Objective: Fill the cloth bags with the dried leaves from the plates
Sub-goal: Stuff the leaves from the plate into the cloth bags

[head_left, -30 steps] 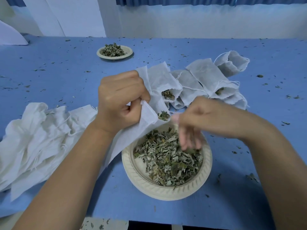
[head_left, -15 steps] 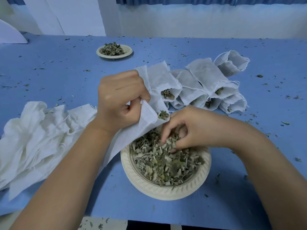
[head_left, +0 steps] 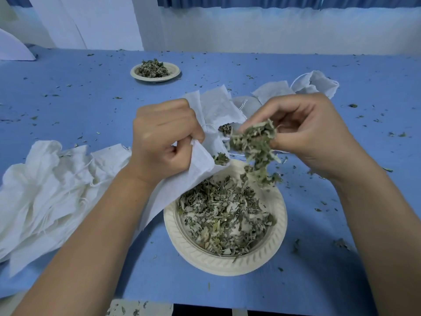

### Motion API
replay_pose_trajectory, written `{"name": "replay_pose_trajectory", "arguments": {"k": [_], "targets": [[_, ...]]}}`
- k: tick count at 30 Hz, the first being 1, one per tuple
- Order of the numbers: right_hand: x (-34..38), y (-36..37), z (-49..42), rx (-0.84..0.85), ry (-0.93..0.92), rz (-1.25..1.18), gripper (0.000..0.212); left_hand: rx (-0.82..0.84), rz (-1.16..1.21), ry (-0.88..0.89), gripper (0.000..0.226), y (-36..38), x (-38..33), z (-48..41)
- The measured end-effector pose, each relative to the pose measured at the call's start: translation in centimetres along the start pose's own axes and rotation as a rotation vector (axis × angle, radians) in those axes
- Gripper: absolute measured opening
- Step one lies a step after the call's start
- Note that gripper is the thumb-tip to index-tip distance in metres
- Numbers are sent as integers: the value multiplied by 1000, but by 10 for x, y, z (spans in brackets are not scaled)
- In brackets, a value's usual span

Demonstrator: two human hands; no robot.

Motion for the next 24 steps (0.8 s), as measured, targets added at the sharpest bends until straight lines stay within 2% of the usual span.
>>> {"name": "replay_pose_trajectory", "arguments": {"k": [2, 6, 11, 15, 17, 19, 22, 24], "targets": [[-1, -1, -1, -71, -23, -11, 47, 2, -13, 6, 29, 1, -2, 0], [-12, 13, 0, -100, 6, -4, 39, 5, -1, 11, 28, 2, -3, 1], [-21, 32, 3, 36, -6, 319, 29, 22, -28, 30, 29, 6, -5, 1], [-18, 31, 1, 107, -22, 117, 35, 32, -31, 23, 29, 6, -4, 1], [-15, 28, 1, 68, -30, 34, 27, 25, -29, 24, 29, 5, -4, 1], [-11, 33, 1, 38, -104, 114, 24, 19, -24, 31, 30, 5, -7, 1], [-1, 52, 2, 86, -283, 401, 28, 27, -5, 48, 31, 8, -11, 2], [-5, 51, 2, 120, -259, 426, 28, 33, 2, 46, 31, 10, -11, 2]]}}
Point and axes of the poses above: each hand's wrist, its own z-axis away from the middle knuckle, its own y-axis out of the palm, x = y × z, the point moved 8 cm from there along -z, towards the middle knuckle, and after that the axes turned 12 degrees about -y, right-handed, at the moved point
